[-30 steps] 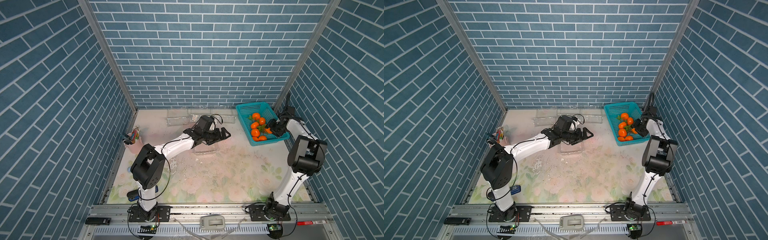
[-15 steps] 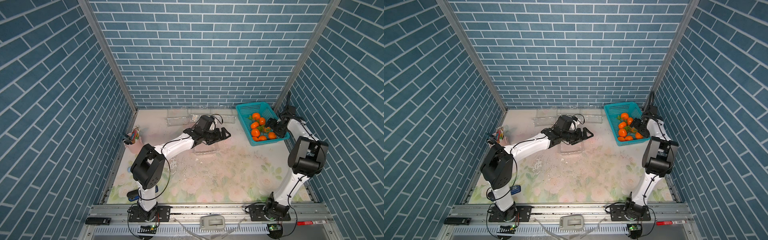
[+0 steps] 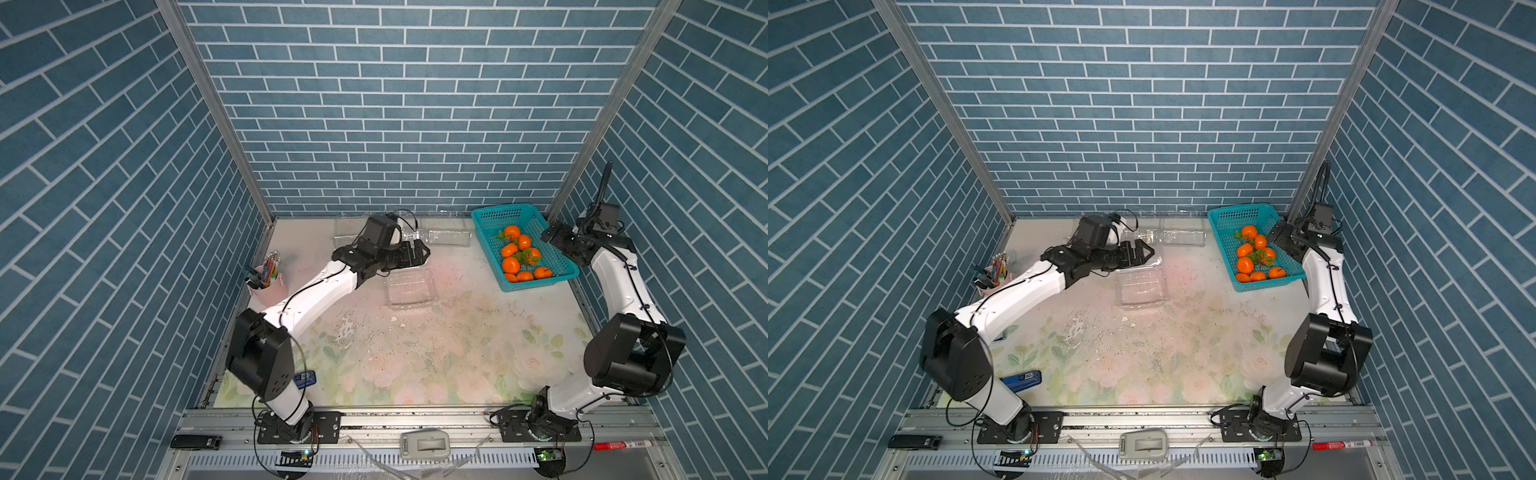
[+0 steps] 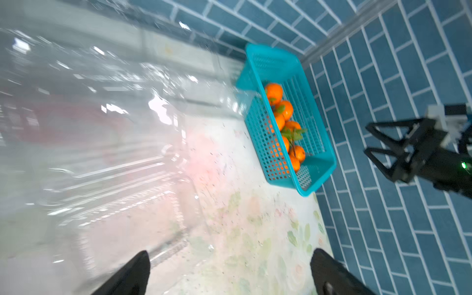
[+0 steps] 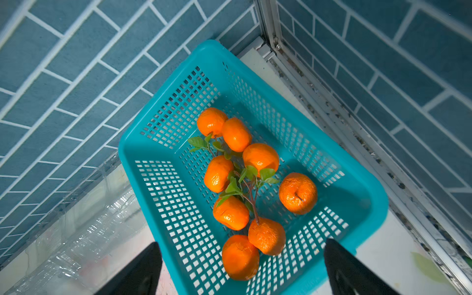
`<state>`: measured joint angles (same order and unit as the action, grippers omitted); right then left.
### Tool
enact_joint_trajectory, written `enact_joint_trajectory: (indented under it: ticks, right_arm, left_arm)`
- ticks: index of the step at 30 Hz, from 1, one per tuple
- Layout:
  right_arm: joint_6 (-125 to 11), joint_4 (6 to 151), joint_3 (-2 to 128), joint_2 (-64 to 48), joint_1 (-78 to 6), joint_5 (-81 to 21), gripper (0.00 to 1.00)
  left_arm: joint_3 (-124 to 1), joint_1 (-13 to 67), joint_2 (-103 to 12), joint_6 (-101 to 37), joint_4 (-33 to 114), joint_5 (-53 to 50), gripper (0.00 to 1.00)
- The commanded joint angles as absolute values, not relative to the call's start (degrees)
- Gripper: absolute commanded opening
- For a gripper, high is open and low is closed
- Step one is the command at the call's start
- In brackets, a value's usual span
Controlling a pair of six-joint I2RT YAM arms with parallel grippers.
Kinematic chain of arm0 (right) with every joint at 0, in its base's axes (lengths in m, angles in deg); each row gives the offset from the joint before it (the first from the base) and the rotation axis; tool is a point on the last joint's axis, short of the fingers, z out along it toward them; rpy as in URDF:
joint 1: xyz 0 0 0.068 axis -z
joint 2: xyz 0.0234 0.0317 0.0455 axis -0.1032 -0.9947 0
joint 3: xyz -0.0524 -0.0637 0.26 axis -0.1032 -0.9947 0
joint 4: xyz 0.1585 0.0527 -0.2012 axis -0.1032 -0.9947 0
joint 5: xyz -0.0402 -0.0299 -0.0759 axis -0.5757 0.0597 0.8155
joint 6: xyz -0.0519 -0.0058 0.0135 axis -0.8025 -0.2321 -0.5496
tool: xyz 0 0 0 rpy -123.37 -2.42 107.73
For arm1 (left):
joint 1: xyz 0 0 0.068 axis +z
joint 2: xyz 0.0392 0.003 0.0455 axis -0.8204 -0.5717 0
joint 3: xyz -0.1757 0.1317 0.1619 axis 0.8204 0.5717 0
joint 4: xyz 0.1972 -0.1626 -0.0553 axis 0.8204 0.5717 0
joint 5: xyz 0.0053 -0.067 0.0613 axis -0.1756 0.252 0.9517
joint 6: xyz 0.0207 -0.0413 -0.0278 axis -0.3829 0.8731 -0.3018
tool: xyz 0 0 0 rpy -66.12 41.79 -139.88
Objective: Take oranges out of containers
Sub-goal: Place the orange in the basket, then reset both arms
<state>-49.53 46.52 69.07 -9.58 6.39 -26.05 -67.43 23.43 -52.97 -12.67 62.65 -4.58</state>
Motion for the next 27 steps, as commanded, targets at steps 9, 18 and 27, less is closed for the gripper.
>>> enact_joint_trajectory:
  ticks: [9, 18, 27]
  right_arm:
    - [-58.49, 65.85, 43.54, 1.93, -0.78, -11.19, 0.99]
    - [-61.84, 87.48, 25.84, 3.22, -5.03, -4.49, 0.99]
    - [-68.28, 101.22, 19.53, -2.78, -7.78, 1.6, 0.99]
  left_arm:
    - [-47.05, 37.12, -34.3, -24.57, 66.17, 30.05, 0.99]
    - [-33.62, 43.65, -33.97, -37.07, 53.07, 46.06, 1.0]
    - [-33.18, 49.74, -46.99, -38.86, 44.48, 46.7, 0.99]
